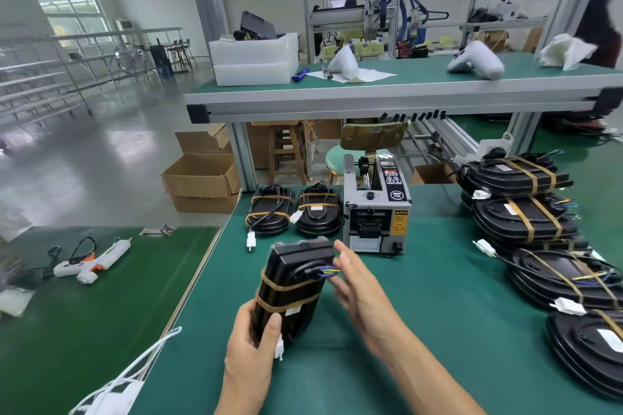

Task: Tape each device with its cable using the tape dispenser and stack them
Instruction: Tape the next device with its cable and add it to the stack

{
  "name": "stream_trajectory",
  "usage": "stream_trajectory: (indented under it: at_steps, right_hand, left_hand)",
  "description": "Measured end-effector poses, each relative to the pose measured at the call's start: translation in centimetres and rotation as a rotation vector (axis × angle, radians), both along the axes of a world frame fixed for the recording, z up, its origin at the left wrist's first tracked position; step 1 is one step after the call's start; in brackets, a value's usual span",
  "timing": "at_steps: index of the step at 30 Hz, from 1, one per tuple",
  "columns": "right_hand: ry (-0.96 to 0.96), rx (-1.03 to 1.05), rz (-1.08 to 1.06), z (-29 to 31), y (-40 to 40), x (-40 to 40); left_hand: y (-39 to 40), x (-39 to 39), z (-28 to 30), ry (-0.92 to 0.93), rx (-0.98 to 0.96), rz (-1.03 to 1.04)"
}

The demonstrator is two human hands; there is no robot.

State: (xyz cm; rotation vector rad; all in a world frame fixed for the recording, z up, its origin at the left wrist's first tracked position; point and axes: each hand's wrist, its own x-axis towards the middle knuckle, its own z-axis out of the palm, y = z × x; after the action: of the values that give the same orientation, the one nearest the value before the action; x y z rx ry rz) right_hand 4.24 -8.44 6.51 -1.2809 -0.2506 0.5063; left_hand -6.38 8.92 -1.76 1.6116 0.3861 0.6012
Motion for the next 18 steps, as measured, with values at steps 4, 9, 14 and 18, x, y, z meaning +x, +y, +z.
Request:
stream_trajectory:
  at_steps: [4, 9, 14, 18]
  right_hand:
    - [-0.186, -0.134, 0.131, -2.1, -1.0, -2.8]
    - [-0.489, -0.447, 0.042, -3.9, -5.1, -6.5]
    - [-0.955, -0.700, -0.438, -5.4, -11.5, -4.9]
    - [-0.687, -0.804, -0.685, -6.2, -13.6, -2.9]
  left_hand:
    - [0.2, 0.4, 0.1, 0.046, -0.040, 0.048]
    - [0.3, 0.3, 0.4, 0.118, -0.144, 0.029]
    - [0.4, 0.3, 1.4, 0.087, -0.440, -0.001]
    - [0.5, 1.1, 2.7, 0.073, -0.599, -0.003]
